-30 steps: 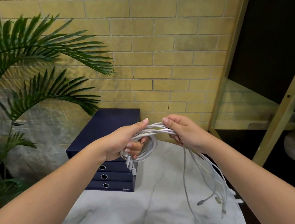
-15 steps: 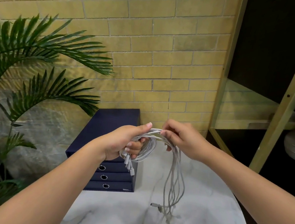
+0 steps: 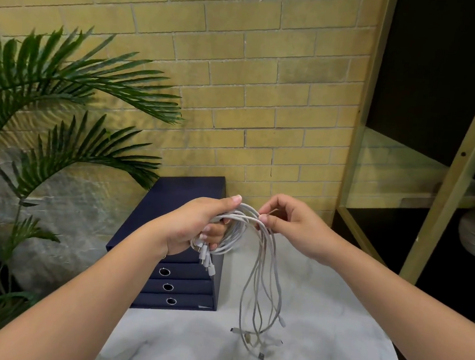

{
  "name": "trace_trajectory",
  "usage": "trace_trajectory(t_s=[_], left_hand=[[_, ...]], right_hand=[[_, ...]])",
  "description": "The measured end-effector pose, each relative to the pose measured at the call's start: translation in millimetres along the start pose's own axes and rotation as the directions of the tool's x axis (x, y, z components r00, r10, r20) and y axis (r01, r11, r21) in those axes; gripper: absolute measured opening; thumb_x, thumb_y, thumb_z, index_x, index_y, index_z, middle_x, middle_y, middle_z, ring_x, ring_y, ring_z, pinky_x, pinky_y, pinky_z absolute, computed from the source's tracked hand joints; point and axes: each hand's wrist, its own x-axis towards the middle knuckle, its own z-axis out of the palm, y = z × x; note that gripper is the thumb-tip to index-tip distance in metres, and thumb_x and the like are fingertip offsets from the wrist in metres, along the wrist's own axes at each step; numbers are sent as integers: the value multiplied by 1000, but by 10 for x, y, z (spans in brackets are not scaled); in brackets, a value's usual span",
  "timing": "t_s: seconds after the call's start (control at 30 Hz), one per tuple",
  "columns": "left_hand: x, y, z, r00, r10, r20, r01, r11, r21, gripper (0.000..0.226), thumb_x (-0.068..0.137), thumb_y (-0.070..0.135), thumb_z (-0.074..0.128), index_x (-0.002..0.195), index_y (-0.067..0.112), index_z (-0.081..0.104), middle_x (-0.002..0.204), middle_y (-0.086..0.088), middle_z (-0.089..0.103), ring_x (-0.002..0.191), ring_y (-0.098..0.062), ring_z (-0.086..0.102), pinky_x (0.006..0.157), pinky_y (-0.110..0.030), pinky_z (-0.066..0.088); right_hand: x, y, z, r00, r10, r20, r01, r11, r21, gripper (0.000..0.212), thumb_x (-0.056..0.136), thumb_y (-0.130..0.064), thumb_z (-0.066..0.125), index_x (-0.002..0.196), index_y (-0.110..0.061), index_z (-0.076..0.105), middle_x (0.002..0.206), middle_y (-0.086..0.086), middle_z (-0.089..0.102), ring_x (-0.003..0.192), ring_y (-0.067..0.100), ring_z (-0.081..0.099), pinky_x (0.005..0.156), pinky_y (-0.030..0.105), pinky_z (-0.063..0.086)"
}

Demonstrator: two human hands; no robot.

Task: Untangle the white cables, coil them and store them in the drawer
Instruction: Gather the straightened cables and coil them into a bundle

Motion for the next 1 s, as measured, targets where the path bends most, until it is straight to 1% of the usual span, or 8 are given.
trace_trajectory(t_s=[0.17,0.3,0.4,0.5,0.67,0.77,0.87,1.0], left_hand=[[10,7,-18,999,7,-41,-9,999,-43,40,86,50,54,61,18,54,40,5,25,37,-11,24,54,-30,34],[13,9,-29,999,6,-44,-8,999,-38,41,86,51,54,61,19,53,40,5,25,37,-11,24,55,-31,34],[18,16,-15,999,10,-53,-12,999,-37,42,89,50,53,59,20,55,40,5,25,38,-11,24,55,-31,34],[24,21,-11,999,7,-49,-9,999,-45,44,92,48,50,56,22,56,41,5,25,38,-11,24,55,-31,34],[32,45,38,1000,14,-7,-14,1000,-10,41,86,53,53,60,21,58,41,4,26,37,-11,25,55,-31,34],[39,51,63,1000,17,-2,-17,1000,7,43,84,55,53,61,19,59,41,4,26,38,-12,24,54,-31,34],[22,29,4,1000,-16,-14,17,998,64,50,80,61,53,62,15,50,42,4,27,39,-13,24,52,-29,35],[-35,-25,-35,995,-76,65,70,994,83,57,76,71,47,67,15,46,43,5,26,39,-12,23,53,-29,34]], right_hand=[[-27,9,1,999,-40,17,41,995,-89,10,85,-9,67,90,-16,60,99,2,63,92,14,60,84,32,52],[-57,12,31,999,-36,-37,35,999,-21,10,90,-25,61,96,-18,60,93,5,62,86,20,59,82,39,51],[-60,-22,72,990,-121,-77,95,955,-280,20,84,-25,69,100,-24,57,96,-8,58,87,6,57,70,18,48],[-47,2,115,965,-223,-140,134,873,-470,24,82,-24,71,100,-23,56,96,-13,50,86,5,51,67,13,42],[-29,-35,137,995,-101,21,96,828,-552,68,81,-44,68,137,-31,33,122,-15,45,111,3,41,91,19,39],[17,-89,142,992,-62,108,107,867,-487,41,90,-22,61,128,-22,44,104,-7,60,93,6,57,79,26,49],[40,-212,14,986,8,166,67,897,-437,10,96,-20,53,104,-15,52,76,-10,53,61,-1,52,58,22,50],[101,-378,-128,970,-33,241,150,861,-486,19,96,-28,51,84,-13,52,68,-9,41,58,1,38,55,16,32]])
